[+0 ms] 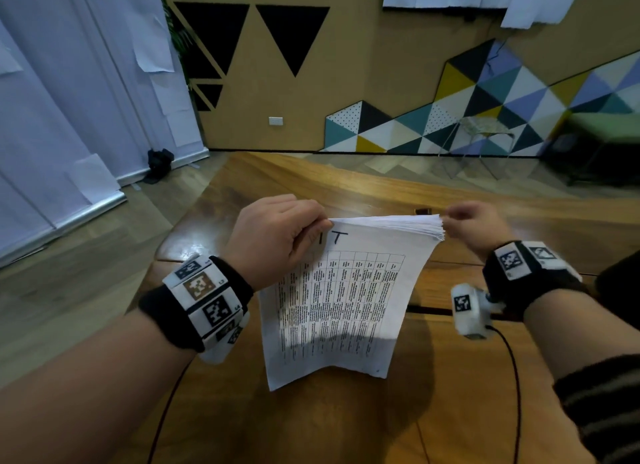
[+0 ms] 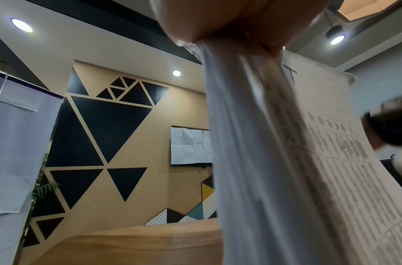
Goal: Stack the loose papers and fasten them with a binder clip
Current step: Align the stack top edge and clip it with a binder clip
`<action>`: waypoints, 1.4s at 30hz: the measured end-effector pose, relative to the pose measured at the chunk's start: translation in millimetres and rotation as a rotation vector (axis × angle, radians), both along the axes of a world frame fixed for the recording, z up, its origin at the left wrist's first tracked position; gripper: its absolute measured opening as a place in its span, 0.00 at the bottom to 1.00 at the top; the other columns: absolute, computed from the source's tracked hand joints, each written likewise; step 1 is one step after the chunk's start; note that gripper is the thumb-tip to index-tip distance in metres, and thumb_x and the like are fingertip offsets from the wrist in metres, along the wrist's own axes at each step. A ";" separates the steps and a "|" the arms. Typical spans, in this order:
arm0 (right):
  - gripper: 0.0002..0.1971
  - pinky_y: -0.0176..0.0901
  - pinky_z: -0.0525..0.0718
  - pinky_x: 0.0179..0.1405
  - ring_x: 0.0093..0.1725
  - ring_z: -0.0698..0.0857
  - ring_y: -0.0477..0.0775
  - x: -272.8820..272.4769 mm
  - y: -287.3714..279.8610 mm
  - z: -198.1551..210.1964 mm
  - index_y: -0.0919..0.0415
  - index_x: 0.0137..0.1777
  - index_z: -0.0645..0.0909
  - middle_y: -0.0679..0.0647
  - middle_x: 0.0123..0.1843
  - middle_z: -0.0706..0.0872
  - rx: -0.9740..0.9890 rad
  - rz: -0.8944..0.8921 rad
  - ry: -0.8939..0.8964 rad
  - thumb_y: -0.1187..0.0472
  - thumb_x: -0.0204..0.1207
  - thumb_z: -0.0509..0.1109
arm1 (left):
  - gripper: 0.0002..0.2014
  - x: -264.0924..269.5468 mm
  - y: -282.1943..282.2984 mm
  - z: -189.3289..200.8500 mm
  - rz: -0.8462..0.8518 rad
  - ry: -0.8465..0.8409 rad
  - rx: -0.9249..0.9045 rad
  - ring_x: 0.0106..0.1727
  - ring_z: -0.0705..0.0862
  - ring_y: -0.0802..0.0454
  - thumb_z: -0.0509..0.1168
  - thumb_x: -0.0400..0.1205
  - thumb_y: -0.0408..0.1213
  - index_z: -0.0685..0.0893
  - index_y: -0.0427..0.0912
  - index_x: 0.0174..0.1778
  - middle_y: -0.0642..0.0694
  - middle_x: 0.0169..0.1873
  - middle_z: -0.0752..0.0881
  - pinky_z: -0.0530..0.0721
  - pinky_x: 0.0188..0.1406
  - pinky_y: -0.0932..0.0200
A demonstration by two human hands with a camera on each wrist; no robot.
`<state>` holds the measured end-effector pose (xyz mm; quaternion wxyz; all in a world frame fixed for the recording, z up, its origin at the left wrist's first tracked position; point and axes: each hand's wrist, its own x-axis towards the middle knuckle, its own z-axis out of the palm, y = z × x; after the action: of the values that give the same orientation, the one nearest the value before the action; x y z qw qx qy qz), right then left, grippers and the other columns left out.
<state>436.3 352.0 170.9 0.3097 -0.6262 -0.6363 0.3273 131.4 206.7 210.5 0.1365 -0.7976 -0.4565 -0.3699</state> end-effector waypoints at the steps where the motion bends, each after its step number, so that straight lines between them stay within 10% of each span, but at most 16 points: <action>1: 0.15 0.53 0.83 0.58 0.53 0.86 0.54 0.5 -7.2 21.1 0.56 0.58 0.85 0.53 0.52 0.87 0.067 0.014 0.102 0.57 0.72 0.75 | 0.12 0.2 -1.3 -0.4 0.001 -0.004 0.002 0.31 0.83 0.50 0.62 0.84 0.41 0.86 0.41 0.40 0.49 0.31 0.87 0.81 0.29 0.54; 8: 0.21 0.48 0.86 0.57 0.52 0.90 0.57 -42.3 -95.4 133.6 0.55 0.53 0.85 0.58 0.50 0.90 0.300 0.486 0.432 0.50 0.60 0.79 | 0.13 2.0 -8.1 -0.7 0.006 0.005 0.018 0.29 0.81 0.50 0.61 0.84 0.42 0.86 0.41 0.39 0.50 0.29 0.86 0.75 0.28 0.61; 13: 0.15 0.37 0.88 0.50 0.43 0.91 0.46 -79.7 -113.6 124.9 0.63 0.54 0.85 0.54 0.45 0.91 0.302 0.630 0.309 0.73 0.68 0.77 | 0.14 4.8 -13.2 0.7 -0.008 -0.014 0.037 0.30 0.82 0.48 0.60 0.85 0.42 0.86 0.39 0.39 0.48 0.30 0.86 0.78 0.29 0.59; 21: 0.15 0.37 0.89 0.47 0.43 0.90 0.53 -92.9 -115.1 116.6 0.65 0.53 0.85 0.63 0.44 0.90 0.250 0.633 0.209 0.77 0.67 0.76 | 0.13 6.5 -18.0 2.6 -0.009 -0.008 0.070 0.28 0.79 0.49 0.59 0.84 0.40 0.86 0.39 0.40 0.47 0.28 0.85 0.68 0.32 0.65; 26: 0.13 0.50 0.90 0.52 0.47 0.90 0.65 -92.1 -113.5 127.6 0.61 0.51 0.88 0.68 0.47 0.90 0.268 0.650 0.006 0.70 0.67 0.79 | 0.08 5.4 -17.9 3.4 -0.009 -0.013 0.085 0.27 0.76 0.50 0.62 0.82 0.38 0.84 0.41 0.43 0.48 0.27 0.83 0.67 0.32 0.66; 33: 0.12 0.46 0.88 0.52 0.45 0.89 0.49 -96.4 -116.4 154.0 0.56 0.52 0.89 0.50 0.44 0.91 0.317 0.719 -0.446 0.61 0.68 0.80 | 0.13 5.3 -18.1 2.0 0.011 -0.013 0.060 0.27 0.78 0.52 0.61 0.84 0.40 0.86 0.40 0.38 0.50 0.27 0.83 0.67 0.31 0.65; 42: 0.12 0.47 0.86 0.53 0.46 0.89 0.50 -119.1 -127.5 168.3 0.57 0.53 0.88 0.50 0.44 0.91 0.354 0.802 -0.782 0.57 0.70 0.78 | 0.16 8.6 -20.7 3.1 0.000 -0.023 0.048 0.28 0.78 0.50 0.59 0.85 0.44 0.84 0.40 0.37 0.50 0.27 0.82 0.67 0.31 0.64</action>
<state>317.2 224.5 339.2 0.0036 -0.3493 -0.9355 0.0521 140.1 186.0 213.6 0.1505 -0.7897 -0.4491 -0.3900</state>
